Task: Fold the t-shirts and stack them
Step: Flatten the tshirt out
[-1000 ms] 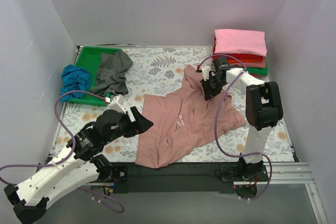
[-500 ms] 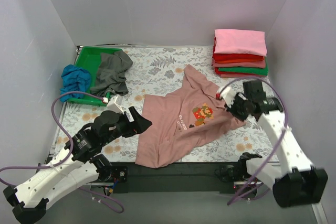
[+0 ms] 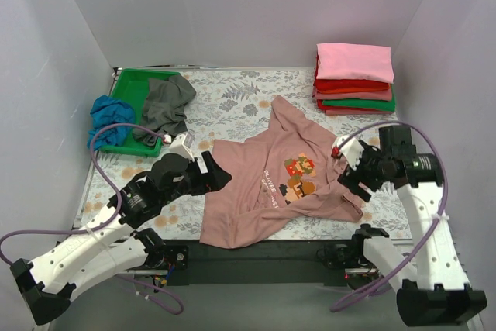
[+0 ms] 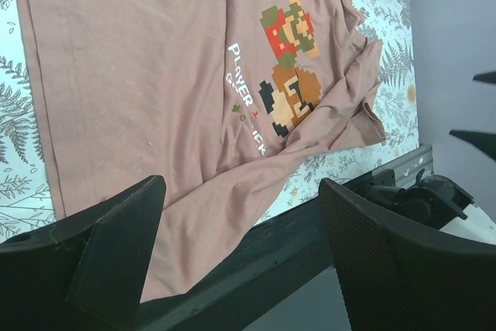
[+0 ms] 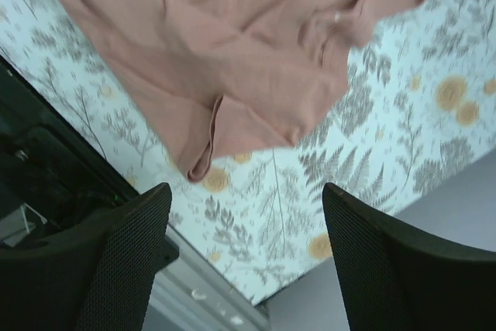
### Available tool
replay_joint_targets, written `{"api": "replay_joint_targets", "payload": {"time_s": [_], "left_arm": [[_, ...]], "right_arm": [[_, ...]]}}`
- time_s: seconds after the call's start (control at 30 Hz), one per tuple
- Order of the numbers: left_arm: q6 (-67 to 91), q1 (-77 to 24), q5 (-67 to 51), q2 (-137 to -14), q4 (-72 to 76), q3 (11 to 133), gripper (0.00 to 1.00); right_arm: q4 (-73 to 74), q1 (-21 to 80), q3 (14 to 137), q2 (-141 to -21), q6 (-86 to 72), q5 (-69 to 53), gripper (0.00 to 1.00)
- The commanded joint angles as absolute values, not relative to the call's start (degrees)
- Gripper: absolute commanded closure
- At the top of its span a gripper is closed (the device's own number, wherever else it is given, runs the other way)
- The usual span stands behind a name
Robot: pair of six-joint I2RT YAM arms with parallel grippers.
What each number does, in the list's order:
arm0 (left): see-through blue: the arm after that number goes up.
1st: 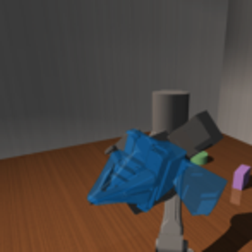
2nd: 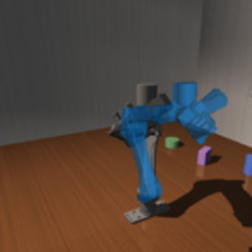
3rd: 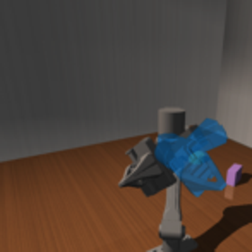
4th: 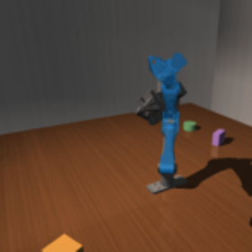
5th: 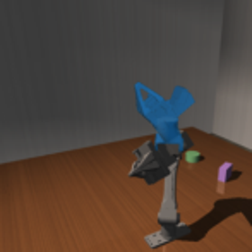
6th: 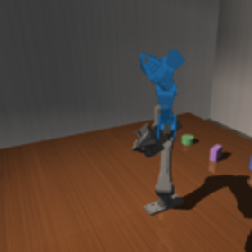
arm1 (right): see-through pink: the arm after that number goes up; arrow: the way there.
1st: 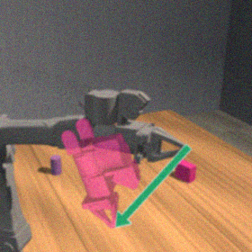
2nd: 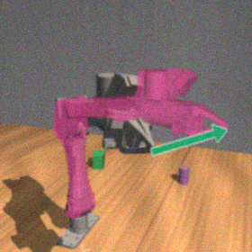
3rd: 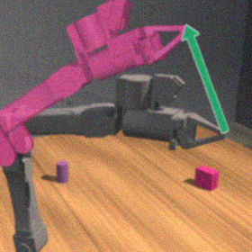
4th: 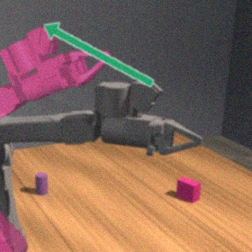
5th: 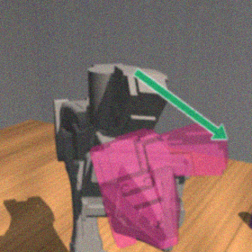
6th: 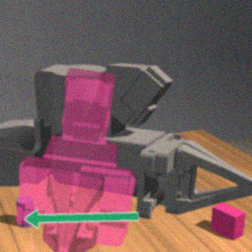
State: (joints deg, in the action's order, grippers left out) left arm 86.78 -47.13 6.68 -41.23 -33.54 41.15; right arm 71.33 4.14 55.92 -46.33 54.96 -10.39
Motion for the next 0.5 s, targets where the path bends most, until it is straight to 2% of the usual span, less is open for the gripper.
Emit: {"api": "replay_joint_targets", "payload": {"time_s": [0.0,0.17,0.3,0.37,0.47], "left_arm": [[85.3,-47.0,8.3,-40.0,-32.8,42.6,0.20],[86.8,-46.9,14.8,-40.8,-32.3,40.3,0.16],[85.5,-44.5,17.6,-47.5,-30.9,42.6,0.16],[83.2,-39.2,12.4,-53.5,-28.1,44.4,0.16],[81.5,-29.1,2.4,-60.9,-23.0,44.7,0.23]], "right_arm": [[67.1,3.9,61.7,-55.4,53.4,-23.1,0.15],[53.5,4.1,68.4,-74.7,45.5,-32.1,0.16],[49.2,5.5,80.7,-90.6,39.3,-32.2,0.23],[48.3,5.9,87.3,-98.8,37.1,-30.6,0.26],[47.6,6.0,90.8,-106.0,34.8,-25.9,0.28]]}}
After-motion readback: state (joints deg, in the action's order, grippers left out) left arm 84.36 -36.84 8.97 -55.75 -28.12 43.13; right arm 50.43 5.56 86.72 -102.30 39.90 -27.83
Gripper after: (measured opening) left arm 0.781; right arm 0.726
